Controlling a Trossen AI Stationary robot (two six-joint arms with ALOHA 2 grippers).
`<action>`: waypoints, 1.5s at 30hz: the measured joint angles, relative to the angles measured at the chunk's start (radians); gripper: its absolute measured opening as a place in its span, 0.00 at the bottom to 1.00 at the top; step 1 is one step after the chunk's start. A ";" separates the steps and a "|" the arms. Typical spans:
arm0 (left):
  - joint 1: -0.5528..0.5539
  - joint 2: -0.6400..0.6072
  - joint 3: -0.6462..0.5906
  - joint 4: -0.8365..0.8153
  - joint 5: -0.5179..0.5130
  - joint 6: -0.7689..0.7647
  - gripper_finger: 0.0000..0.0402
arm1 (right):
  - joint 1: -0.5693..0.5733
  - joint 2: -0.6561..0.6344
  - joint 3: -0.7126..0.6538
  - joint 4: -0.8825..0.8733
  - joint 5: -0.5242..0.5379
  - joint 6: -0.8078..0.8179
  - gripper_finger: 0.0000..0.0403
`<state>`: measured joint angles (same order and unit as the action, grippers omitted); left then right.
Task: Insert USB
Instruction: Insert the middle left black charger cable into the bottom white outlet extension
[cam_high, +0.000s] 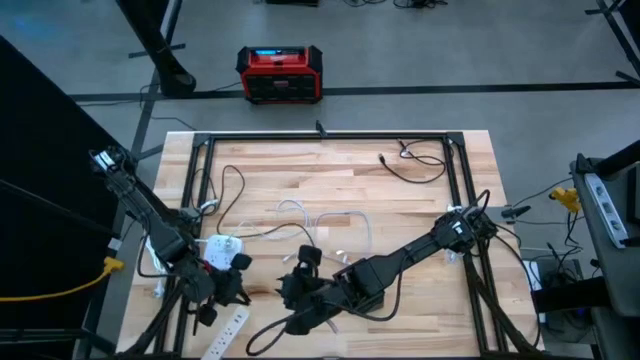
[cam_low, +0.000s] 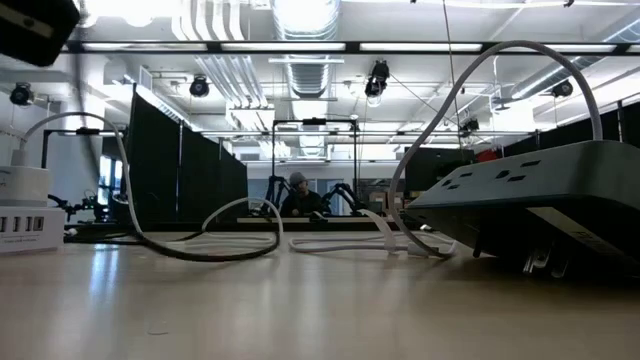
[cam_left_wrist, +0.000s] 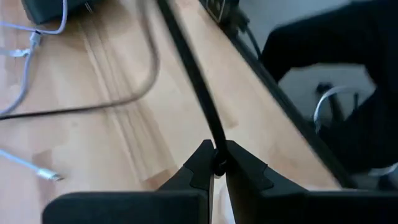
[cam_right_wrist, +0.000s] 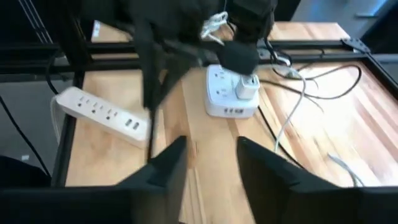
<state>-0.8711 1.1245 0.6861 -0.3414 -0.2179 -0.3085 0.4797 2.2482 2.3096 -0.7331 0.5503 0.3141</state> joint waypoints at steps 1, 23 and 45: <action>-0.007 0.001 0.019 -0.032 0.002 0.020 0.03 | 0.000 0.000 0.000 -0.012 0.000 0.010 0.31; -0.106 0.128 -0.096 0.177 0.070 0.034 0.03 | 0.000 0.000 -0.013 -0.017 0.003 0.080 0.47; -0.111 0.193 -0.100 0.184 0.045 -0.025 0.03 | -0.002 0.000 -0.013 -0.011 0.004 0.079 0.41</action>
<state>-0.9818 1.3174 0.5864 -0.1569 -0.1732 -0.3337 0.4774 2.2482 2.2963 -0.7441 0.5541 0.3935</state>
